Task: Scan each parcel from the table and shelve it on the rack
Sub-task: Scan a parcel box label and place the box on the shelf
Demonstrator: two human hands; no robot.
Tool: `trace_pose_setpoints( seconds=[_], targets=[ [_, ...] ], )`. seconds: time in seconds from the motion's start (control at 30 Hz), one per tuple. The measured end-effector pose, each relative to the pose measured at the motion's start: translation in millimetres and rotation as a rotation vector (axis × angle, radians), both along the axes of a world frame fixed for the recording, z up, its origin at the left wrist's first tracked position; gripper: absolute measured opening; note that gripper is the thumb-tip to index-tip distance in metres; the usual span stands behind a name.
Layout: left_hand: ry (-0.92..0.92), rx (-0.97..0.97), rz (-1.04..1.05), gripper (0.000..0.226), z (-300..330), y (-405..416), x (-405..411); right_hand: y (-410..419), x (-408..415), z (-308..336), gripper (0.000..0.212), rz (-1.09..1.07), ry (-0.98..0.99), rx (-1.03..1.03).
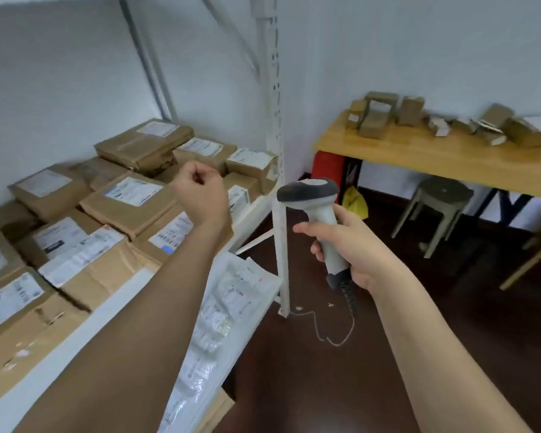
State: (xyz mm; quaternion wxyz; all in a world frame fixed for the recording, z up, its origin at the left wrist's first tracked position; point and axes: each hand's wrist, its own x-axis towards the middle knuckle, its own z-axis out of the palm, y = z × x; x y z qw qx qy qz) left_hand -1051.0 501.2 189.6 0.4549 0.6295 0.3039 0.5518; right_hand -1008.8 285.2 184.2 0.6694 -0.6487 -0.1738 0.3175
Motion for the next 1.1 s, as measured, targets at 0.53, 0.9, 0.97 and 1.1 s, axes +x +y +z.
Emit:
trace_pose_setpoints(
  seconds=[0.53, 0.9, 0.97, 1.1],
  targets=[
    [0.505, -0.152, -0.841, 0.018, -83.0, -84.0, 409.0, -91.5, 300.8, -33.5, 0.035, -0.72, 0.081, -0.038],
    [0.629, -0.247, -0.908, 0.017, -122.7, -157.6, 654.1, -160.9, 521.1, -56.6, 0.022, -0.827, 0.117, 0.021],
    [0.627, -0.282, -0.884, 0.018, -127.6, -172.3, 703.4, -176.9, 572.7, -55.0, 0.022, -0.802, 0.128, 0.029],
    [0.653, -0.334, -0.826, 0.017, -123.8, -198.7, 785.8, -202.0, 664.8, -42.0, 0.016, -0.767, 0.138, 0.021]
  ],
)
